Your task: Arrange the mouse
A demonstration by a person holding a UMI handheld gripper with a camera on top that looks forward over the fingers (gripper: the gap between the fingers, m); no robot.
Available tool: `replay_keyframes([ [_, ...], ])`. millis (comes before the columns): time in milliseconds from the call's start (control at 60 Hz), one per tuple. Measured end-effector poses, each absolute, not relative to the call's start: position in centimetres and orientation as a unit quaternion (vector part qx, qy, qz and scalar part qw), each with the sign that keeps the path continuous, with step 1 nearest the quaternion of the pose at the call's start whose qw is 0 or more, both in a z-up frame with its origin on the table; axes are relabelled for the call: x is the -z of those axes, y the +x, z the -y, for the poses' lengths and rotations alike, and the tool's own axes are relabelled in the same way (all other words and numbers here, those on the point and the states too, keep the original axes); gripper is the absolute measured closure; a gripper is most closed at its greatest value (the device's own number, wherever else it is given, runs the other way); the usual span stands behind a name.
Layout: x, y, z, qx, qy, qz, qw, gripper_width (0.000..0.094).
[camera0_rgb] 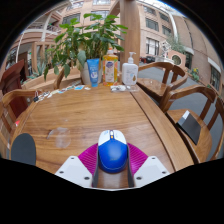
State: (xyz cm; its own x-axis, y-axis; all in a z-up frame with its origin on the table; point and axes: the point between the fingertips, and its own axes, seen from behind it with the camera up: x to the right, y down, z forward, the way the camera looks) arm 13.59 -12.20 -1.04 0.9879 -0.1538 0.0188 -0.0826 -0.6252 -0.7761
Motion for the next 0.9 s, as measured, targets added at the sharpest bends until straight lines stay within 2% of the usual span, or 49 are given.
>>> replay_keyframes([
  [100,0.7,13.7,12.5,0.042,-0.902,-0.072,0.423,0.0566],
  [200,-2.2,14.2,12.5,0.056,-0.888,-0.085,0.448,0.0567],
  [283,-7.5,14.4,12.3,0.063,-0.864,-0.096,0.49,0.0566],
  [433,-19.7,10.9,12.5,0.046,-0.806,-0.093,0.583,0.0566],
  [517,-24.1,6.4,12.8,0.019,-0.785,-0.073,0.615,0.0567],
  [550,-24.7,4.3,13.0,0.006,-0.783,-0.063,0.619,0.0567],
  [600,-24.2,0.7,13.5,-0.015,-0.783,-0.049,0.619,0.0568],
  [667,-21.7,-4.4,13.7,-0.036,-0.801,-0.024,0.598,0.0569],
  [767,-14.3,-11.2,14.8,-0.069,-0.842,0.013,0.535,0.0569],
  [783,-12.2,-12.1,15.2,-0.071,-0.846,0.018,0.528,0.057],
  [900,-4.5,-16.2,17.1,-0.069,-0.888,0.045,0.453,0.0566],
])
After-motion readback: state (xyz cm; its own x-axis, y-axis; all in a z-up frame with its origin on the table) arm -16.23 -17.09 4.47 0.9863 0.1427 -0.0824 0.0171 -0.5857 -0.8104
